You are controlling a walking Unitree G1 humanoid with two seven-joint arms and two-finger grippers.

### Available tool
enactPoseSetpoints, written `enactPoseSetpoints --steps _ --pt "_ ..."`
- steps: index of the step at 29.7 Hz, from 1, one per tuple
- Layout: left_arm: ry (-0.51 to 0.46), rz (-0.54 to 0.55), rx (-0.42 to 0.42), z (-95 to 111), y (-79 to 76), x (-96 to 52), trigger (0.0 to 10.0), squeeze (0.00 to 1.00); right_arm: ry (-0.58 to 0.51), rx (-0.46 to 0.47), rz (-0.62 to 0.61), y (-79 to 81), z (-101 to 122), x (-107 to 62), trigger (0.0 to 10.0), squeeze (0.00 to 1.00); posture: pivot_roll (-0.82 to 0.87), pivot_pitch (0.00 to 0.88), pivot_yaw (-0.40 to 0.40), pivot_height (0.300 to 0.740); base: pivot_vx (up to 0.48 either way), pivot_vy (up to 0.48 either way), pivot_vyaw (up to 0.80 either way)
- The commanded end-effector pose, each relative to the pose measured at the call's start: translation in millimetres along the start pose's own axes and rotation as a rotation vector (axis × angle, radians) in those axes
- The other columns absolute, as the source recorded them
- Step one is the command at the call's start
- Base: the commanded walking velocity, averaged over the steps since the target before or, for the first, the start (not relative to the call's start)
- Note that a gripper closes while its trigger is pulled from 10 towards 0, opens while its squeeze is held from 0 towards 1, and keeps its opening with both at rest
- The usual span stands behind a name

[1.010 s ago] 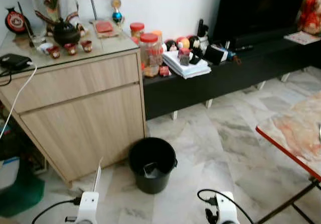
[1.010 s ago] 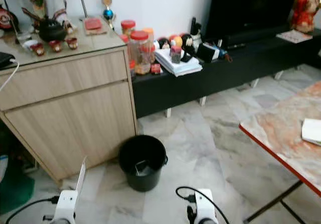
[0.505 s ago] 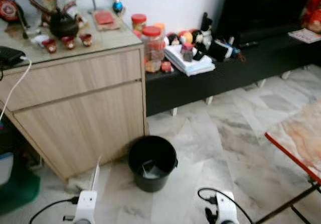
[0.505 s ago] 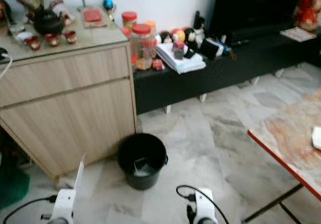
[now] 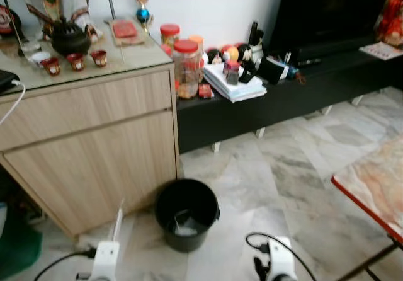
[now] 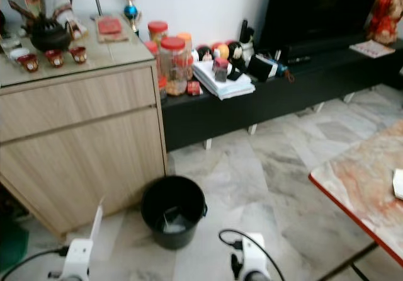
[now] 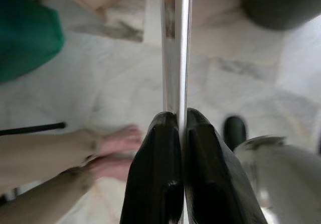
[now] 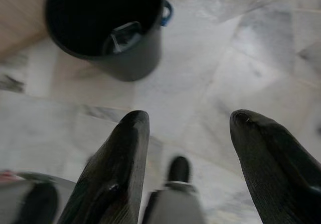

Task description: Picking trash to rubbish bin

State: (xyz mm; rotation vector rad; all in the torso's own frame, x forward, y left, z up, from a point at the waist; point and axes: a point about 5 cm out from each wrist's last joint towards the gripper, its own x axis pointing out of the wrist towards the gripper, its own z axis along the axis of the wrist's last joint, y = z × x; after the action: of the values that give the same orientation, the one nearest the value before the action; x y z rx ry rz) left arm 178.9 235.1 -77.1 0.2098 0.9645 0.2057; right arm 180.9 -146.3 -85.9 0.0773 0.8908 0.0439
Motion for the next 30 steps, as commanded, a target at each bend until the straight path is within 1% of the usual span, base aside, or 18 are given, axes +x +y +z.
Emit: enactPoseSetpoints --steps 1,12,16,17,19,24,25,30 --pt "-0.011 -0.008 0.023 5.6 -3.6 0.8 10.0 0.0 -0.011 0.006 -0.031 -11.3 2.8 -0.7 10.0 0.0 -0.02 0.026 -0.012 0.74 0.296 0.0 0.0" --pt "-0.017 -0.003 0.027 8.1 -1.2 1.2 10.0 0.0 -0.014 0.013 -0.031 -12.2 2.9 -0.9 10.0 0.0 -0.01 0.008 -0.011 0.74 0.297 0.0 0.0" --pt "-0.019 -0.005 0.029 8.8 -1.5 1.3 10.0 0.0 -0.015 0.007 -0.032 -12.7 3.3 -0.9 10.0 0.0 -0.01 0.008 -0.011 0.74 0.298 0.0 0.0" --pt "-0.019 -0.006 0.029 9.0 -1.5 1.4 10.0 0.0 -0.019 -0.007 -0.03 -12.5 4.0 -0.8 10.0 0.0 -0.01 0.008 -0.011 0.74 0.296 0.0 0.0" --pt "-0.021 -0.006 0.031 9.9 -1.8 1.5 10.0 0.0 -0.023 -0.032 -0.025 -12.0 4.7 -0.7 10.0 0.0 -0.02 0.0 -0.009 0.74 0.296 0.0 0.49" --pt "-0.022 -0.006 0.03 10.3 -1.4 1.6 10.0 0.0 -0.027 -0.022 -0.033 -12.4 5.0 -0.7 10.0 0.0 -0.01 0.0 -0.01 0.74 0.296 0.0 0.8" --pt "-0.022 -0.006 0.03 10.3 -1.3 1.6 10.0 0.0 -0.024 -0.005 -0.033 -12.3 5.0 -0.6 10.0 0.0 -0.01 0.0 -0.01 0.74 0.296 0.0 0.0" --pt "-0.021 -0.006 0.027 10.3 -1.8 1.6 10.0 0.0 -0.026 -0.001 -0.033 -12.9 6.4 -0.3 10.0 0.0 -0.02 0.002 -0.016 0.74 0.297 0.0 0.0"
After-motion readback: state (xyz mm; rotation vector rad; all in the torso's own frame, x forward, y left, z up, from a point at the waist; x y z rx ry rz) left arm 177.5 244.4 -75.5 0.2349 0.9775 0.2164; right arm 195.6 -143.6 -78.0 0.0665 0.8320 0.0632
